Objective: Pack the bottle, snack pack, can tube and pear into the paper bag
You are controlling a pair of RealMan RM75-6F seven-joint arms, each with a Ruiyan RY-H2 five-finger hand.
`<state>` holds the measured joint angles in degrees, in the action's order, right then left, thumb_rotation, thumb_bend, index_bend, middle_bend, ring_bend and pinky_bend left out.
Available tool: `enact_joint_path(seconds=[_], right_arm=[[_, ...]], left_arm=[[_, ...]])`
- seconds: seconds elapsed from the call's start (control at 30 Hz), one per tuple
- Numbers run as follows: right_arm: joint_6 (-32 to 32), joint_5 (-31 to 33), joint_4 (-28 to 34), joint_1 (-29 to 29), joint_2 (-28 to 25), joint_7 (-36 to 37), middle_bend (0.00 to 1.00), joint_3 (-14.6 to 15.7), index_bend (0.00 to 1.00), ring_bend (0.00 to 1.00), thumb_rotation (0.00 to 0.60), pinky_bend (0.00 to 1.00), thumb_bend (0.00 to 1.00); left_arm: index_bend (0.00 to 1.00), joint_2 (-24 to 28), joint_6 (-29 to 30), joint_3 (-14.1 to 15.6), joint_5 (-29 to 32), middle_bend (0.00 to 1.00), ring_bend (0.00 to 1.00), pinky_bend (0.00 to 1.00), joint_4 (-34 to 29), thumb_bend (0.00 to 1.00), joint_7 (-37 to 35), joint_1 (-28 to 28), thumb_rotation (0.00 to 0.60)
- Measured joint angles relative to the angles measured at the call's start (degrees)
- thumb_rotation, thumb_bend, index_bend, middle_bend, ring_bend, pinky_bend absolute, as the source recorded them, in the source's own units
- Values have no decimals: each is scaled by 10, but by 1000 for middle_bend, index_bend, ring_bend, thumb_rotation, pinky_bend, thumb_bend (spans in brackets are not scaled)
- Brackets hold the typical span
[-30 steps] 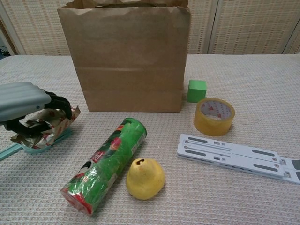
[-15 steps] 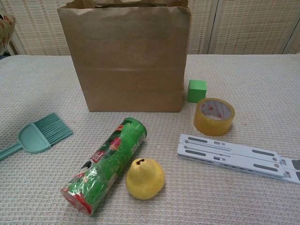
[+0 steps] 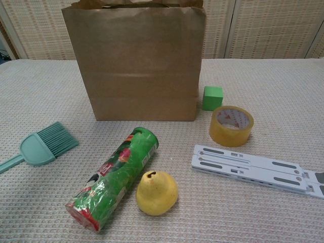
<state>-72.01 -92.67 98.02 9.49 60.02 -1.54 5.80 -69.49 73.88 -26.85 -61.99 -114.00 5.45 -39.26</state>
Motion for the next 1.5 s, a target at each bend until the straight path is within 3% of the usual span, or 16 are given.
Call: enact_joint_path(seconds=[0.37,0.77,0.83,0.93,1.1,1.27,1.5], right_arm=[[5,5,3,1,-8,11,0,1,0,0,600,0,25],[13,10,9,3,-12,10,0,2,0,0,600,0,26],[13,10,9,3,-13,11,0,2,0,0,600,0,26],[13,10,9,3,-13,12,0,2,0,0,600,0,25],[13,10,9,4,-13,13,0,1,0,0,600,0,26],[13,9,8,4,-14,13,0,1,0,0,600,0,26],[13,9,8,4,-13,12,0,1,0,0,600,0,26]], left_arm=[[694,-103,-64,-30,85,695,657,774,136,653,99,-139,600],[661,-176,-84,-13,91,663,626,751,230,616,120,-196,600],[609,-180,-91,-10,94,609,570,705,234,568,124,-200,600],[481,-179,-100,-3,98,452,413,577,236,477,138,-206,600],[182,-178,-108,3,117,118,90,313,236,403,159,-213,600],[66,-179,-97,2,117,21,5,229,232,392,164,-216,600],[43,-175,-83,3,111,10,2,228,218,390,158,-209,600]])
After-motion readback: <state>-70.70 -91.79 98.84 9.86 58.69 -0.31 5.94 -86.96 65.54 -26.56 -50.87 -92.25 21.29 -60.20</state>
